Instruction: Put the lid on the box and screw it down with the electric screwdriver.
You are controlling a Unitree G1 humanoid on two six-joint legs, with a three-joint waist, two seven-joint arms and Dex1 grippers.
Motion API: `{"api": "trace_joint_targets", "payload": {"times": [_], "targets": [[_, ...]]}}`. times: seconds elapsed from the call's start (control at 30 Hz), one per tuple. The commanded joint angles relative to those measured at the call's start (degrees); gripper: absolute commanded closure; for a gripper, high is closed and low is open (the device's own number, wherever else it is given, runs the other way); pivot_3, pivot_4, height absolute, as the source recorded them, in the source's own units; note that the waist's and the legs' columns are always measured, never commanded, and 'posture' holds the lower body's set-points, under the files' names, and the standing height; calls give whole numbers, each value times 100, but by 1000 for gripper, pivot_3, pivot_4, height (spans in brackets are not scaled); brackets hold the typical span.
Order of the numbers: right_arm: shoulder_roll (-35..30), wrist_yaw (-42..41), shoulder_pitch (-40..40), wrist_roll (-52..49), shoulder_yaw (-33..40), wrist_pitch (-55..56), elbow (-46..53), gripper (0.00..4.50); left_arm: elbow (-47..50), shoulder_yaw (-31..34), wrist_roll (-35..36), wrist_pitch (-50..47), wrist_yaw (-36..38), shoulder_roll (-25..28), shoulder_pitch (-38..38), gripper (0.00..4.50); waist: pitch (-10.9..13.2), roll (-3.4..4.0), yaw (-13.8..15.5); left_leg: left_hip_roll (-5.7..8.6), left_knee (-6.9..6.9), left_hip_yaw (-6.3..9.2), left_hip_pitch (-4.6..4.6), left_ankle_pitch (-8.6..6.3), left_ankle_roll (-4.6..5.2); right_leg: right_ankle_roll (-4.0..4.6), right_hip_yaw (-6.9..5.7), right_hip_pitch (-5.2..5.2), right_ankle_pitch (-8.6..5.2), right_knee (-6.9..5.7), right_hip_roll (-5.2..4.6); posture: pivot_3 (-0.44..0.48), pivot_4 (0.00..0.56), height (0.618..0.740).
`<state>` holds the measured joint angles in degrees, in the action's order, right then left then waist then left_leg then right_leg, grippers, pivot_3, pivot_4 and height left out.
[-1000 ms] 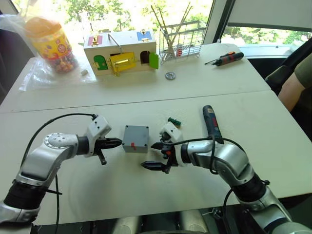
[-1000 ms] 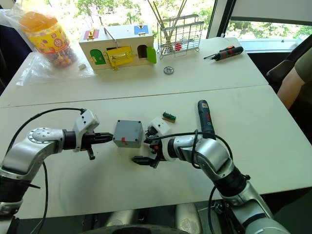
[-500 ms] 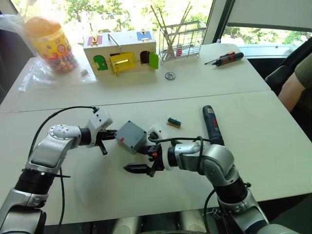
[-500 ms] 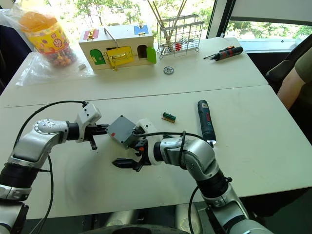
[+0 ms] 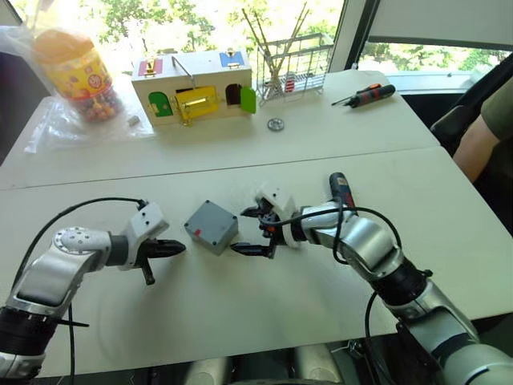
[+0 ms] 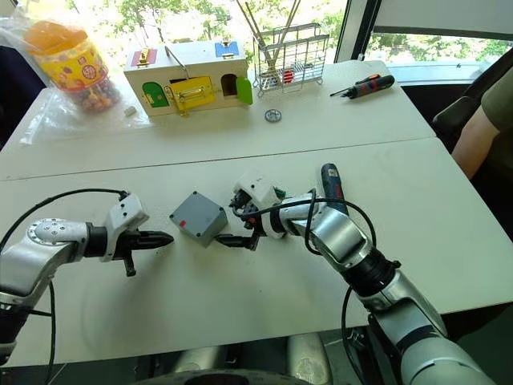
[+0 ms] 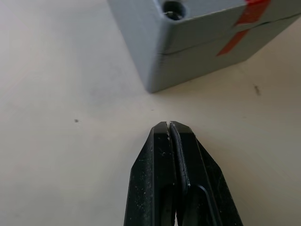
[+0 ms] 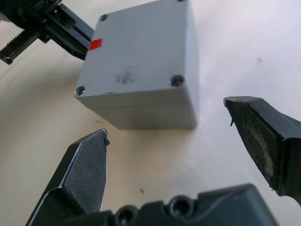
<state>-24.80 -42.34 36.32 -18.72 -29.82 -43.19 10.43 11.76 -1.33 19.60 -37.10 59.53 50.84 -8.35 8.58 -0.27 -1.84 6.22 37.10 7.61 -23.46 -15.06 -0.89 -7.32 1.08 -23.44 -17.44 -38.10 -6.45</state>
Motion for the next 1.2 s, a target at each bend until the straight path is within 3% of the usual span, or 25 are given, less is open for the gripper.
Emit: {"api": "trace_joint_targets", "payload": {"times": [0.03, 0.17, 0.33, 0.97, 1.2], "targets": [[167, -413, 175, 430, -314, 823, -397, 20, 279, 18, 107, -140, -124, -99, -2, 4500, 0, 0, -11, 0, 0, 0, 0, 0, 0, 0, 0, 0, 0, 0, 0, 0, 150, 740], [308, -772, 120, 507, -359, 1028, -607, 20, 279, -38, 80, -167, -154, -162, -60, 4500, 0, 0, -26, 0, -1, 0, 0, 0, 0, 0, -1, -2, 0, -1, 2, 0, 150, 740], [157, -996, -171, 353, -259, 527, -15, 20, 161, -85, 58, -118, -116, -185, -218, 4500, 0, 0, -36, -1, -3, 3, 0, 0, -1, 0, -2, -2, 0, -1, 2, 0, 150, 740], [557, -546, -679, 108, 86, -672, 961, 20, -345, -465, -234, 256, 90, -322, -724, 4500, 0, 0, 69, 0, 2, 3, 0, 0, -1, 0, -1, -1, 0, -1, 2, 0, 150, 740], [31, -396, -836, 194, 575, -701, 1279, 20, -164, -285, -95, 141, 295, -77, -625, 4500, 0, 0, 95, 0, 2, 3, 0, 0, -2, 0, -1, 0, 0, -1, 2, 0, 150, 740]]}}
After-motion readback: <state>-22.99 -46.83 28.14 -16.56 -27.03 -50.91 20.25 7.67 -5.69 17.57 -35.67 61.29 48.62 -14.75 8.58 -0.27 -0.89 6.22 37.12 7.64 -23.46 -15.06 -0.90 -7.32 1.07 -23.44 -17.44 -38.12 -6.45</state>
